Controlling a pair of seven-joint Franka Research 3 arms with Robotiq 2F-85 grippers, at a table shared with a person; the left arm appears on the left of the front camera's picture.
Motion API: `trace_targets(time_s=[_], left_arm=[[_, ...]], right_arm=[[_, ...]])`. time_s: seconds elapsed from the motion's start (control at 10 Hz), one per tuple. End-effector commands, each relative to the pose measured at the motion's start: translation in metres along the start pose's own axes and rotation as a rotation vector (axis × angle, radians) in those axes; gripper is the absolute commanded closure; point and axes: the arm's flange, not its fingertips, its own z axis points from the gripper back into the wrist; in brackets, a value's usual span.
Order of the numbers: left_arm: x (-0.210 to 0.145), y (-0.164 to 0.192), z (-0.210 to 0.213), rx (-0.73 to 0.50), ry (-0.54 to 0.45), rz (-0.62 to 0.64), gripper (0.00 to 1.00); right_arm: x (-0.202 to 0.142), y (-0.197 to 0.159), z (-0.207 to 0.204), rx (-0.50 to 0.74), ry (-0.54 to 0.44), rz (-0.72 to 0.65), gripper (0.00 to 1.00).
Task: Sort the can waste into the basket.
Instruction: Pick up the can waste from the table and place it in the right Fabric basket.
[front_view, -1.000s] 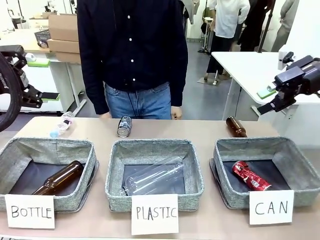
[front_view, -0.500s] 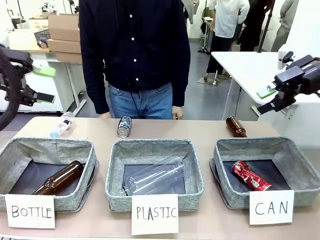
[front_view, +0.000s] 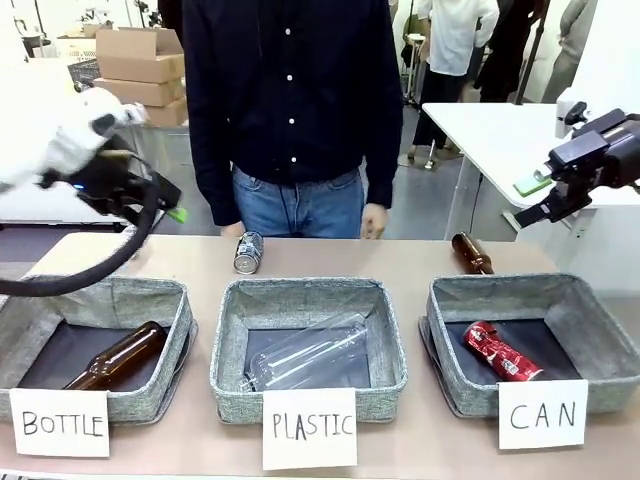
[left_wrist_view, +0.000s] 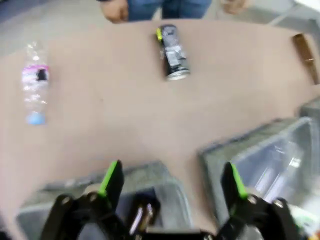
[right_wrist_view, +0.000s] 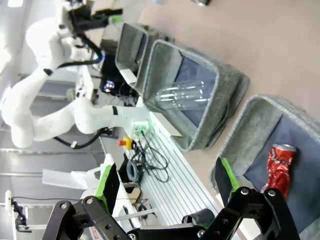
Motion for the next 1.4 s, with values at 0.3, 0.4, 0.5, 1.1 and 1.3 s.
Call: trace_targets(time_s=[0.3,0.4,0.5,1.1,1.3], left_arm=[[0.019,-0.028,-0.044,0.062,0.041,-0.048,0.0],[0.019,-0.028,-0.044,0.062,0.041,-0.048,0.0],[0.019,-0.028,-0.044,0.062,0.041,-0.048,0.0],[0.116,-0.034,-0.193,0.031,0.146,0.132,0.0],[0.134,-0.027,-0.237,0.084,0.157,0.127,0.0]], right_arm=[[0.002,0.0,0.003,-0.008,-0.001,0.009,0.0],[0.002,0.0,0.003,-0.008,-0.001,0.009,0.0],[0.002,0.0,0.003,-0.008,-0.001,0.009,0.0],[0.002,0.0,0.003,-0.008,-0.001,0.009,0.0],[0.002,0.0,0.003,-0.008,-0.001,0.009,0.0]])
